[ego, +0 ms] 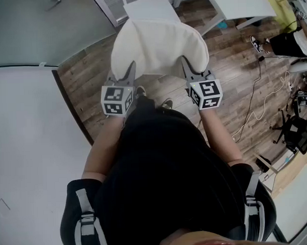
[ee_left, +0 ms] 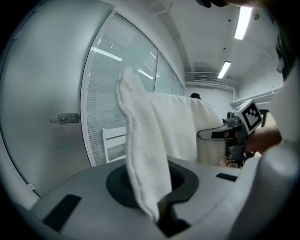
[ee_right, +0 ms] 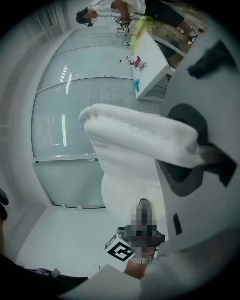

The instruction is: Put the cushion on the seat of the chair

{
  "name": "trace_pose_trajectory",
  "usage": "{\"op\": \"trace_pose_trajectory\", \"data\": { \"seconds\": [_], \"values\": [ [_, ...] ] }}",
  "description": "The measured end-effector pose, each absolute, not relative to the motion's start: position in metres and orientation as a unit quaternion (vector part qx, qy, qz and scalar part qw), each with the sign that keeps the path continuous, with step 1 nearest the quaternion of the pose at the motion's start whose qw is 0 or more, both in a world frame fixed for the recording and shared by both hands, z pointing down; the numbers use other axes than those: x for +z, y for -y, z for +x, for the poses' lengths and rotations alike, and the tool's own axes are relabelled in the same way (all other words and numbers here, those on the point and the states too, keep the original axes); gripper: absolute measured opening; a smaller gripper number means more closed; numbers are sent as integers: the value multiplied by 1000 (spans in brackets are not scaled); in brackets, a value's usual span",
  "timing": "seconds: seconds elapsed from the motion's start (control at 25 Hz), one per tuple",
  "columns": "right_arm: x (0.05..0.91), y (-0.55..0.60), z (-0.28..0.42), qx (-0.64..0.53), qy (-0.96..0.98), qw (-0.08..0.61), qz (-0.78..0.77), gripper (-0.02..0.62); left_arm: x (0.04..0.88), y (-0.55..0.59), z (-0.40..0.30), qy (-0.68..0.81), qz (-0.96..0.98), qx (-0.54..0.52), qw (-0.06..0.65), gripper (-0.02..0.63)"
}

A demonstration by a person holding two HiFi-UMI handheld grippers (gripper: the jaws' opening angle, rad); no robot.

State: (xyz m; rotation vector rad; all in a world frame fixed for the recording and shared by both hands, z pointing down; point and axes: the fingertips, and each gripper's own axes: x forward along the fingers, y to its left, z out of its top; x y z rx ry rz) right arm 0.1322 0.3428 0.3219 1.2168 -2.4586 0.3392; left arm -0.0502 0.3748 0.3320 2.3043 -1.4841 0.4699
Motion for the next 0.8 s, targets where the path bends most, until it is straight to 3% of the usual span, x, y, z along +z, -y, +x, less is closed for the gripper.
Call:
{"op": "trace_pose_trajectory", "data": {
  "seconds": [0.8],
  "values": [
    [323, -339, 108, 138, 871, 181, 436, 63, 333, -369, -76, 523, 816, 166, 180, 54]
  ]
}}
